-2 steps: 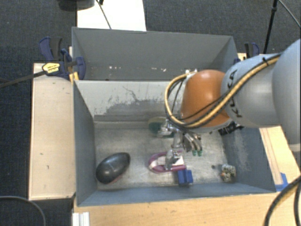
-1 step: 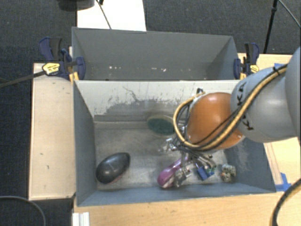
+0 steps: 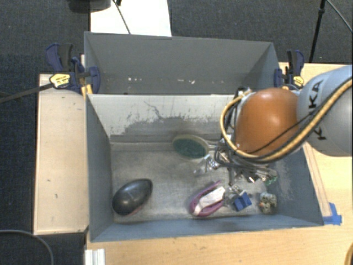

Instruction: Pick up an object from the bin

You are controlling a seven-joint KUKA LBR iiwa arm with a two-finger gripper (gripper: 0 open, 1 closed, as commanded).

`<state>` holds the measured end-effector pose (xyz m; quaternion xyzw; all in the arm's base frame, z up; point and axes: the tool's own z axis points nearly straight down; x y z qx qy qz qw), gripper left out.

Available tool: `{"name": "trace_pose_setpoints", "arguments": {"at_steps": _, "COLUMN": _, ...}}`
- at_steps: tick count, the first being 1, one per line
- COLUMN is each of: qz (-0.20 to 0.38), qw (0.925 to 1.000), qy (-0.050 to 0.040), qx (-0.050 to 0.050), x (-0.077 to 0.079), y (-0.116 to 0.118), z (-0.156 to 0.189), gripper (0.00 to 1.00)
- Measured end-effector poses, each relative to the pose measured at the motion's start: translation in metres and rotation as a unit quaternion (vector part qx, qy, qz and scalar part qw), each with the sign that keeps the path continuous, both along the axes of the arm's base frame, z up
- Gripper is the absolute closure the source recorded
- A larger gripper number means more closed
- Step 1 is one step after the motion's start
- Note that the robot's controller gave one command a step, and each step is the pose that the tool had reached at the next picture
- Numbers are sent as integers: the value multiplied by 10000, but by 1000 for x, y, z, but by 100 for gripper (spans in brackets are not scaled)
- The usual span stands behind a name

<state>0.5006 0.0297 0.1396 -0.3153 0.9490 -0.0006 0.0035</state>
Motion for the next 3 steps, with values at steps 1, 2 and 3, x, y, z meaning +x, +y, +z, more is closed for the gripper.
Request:
{"name": "trace_pose_setpoints", "arguments": {"at_steps": 1, "qz": 1013, "qw": 9949, "qy": -25, "qx": 4, "x": -17, "y": -23, "z": -61, "gripper": 0}}
{"name": "trace_pose_setpoints", "arguments": {"at_steps": 2, "qz": 978, "qw": 9952, "qy": -35, "qx": 7, "x": -16, "y": -23, "z": -60, "gripper": 100}}
{"name": "trace_pose_setpoints", "arguments": {"at_steps": 3, "qz": 2032, "qw": 9790, "qy": -134, "qx": -6, "x": -12, "y": -42, "z": -63, "gripper": 100}}
